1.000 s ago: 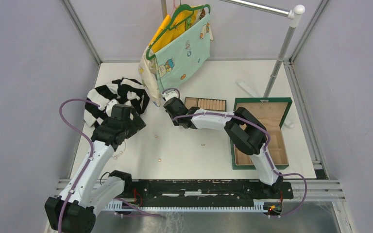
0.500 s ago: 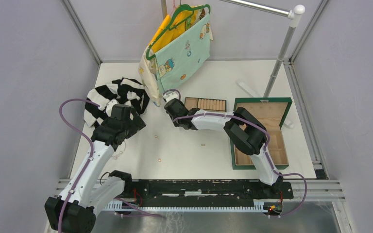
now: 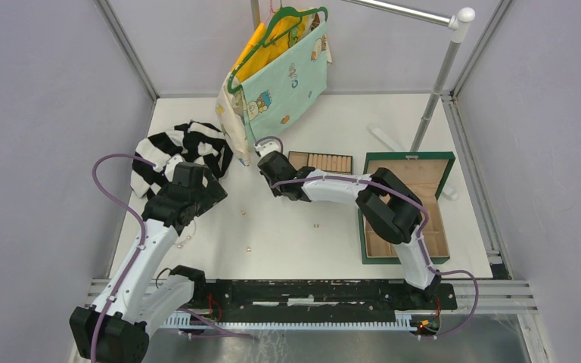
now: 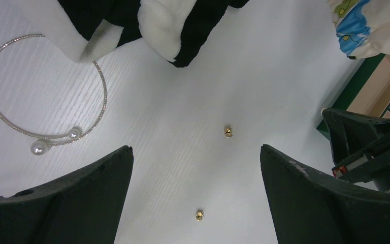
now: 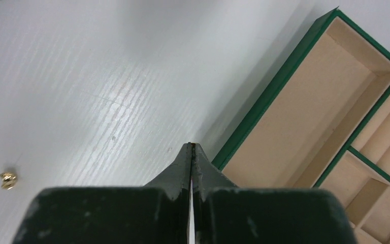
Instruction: Organize the mixed jewelry
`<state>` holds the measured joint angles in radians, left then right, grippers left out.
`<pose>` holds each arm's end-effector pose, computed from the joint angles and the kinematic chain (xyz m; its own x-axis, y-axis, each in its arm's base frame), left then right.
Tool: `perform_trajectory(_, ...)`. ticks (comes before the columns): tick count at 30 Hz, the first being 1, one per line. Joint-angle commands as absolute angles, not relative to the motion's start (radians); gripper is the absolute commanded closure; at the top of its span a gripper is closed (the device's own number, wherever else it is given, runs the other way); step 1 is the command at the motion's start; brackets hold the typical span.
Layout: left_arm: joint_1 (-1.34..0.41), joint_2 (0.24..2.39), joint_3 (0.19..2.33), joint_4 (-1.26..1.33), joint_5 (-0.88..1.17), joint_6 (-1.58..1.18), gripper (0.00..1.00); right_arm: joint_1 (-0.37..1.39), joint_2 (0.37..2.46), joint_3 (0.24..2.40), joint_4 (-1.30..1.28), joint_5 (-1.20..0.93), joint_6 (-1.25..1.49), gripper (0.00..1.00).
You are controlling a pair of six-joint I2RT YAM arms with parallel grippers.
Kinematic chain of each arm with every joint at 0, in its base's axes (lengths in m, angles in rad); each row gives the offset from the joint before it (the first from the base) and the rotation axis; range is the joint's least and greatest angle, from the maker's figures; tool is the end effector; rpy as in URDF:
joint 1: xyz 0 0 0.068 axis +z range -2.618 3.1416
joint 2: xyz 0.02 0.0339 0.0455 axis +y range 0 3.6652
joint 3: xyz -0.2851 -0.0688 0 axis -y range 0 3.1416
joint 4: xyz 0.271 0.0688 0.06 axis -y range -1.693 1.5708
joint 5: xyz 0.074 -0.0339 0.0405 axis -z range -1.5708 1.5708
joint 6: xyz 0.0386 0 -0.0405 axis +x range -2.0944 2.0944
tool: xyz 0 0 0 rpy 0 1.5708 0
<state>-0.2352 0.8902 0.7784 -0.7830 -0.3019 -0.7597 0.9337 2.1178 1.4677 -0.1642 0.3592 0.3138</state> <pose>0.1835 -0.0322 0.2780 -0.5787 -0.5375 -0.6134 -0.4923 0.8298 -0.2627 0.3059 0.3906 0.1606 -0.5995 -0.3243 -0.7318 -0.4457 0.8946 -0.0313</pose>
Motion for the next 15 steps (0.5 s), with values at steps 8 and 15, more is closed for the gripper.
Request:
perform_trajectory(8, -0.231, 0.888, 0.777, -0.740, -0.275, -0.725, 0.00, 0.792, 1.770, 1.234, 0.017, -0.234, 0.387, 1.00)
perform_trajectory(15, -0.231, 0.866, 0.770, -0.722, -0.284, -0.719, 0.00, 0.688, 1.644, 1.056, 0.210, -0.750, 0.490, 1.00)
